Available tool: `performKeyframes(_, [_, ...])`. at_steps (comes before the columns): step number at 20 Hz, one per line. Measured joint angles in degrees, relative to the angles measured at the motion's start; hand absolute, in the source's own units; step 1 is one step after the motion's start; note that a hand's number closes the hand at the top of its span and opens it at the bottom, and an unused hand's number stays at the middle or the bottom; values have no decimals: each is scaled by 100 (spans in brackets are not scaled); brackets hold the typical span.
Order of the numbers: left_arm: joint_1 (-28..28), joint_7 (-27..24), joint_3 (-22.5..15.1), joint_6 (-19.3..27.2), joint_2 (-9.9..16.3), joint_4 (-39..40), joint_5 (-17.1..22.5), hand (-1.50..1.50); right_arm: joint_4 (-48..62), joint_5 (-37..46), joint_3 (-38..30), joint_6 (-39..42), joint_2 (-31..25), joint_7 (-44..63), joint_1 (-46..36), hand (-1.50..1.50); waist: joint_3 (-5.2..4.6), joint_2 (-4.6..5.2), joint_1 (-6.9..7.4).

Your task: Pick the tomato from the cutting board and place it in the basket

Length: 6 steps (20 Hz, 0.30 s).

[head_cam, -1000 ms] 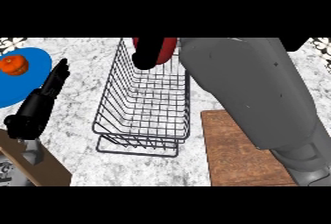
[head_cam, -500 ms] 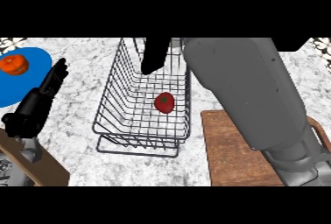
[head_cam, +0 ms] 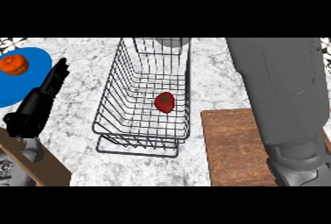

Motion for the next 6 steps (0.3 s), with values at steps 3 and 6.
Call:
performKeyframes(3, [94,16,-9,-4,-16,-115,-14,0,-83,23,-367,-358,-249,24,101,-150,1,-7,-6])
performKeyframes(6, [127,15,30,-33,6,-154,7,0,-186,17,-675,-616,-511,-74,326,-150,1,-6,-17])
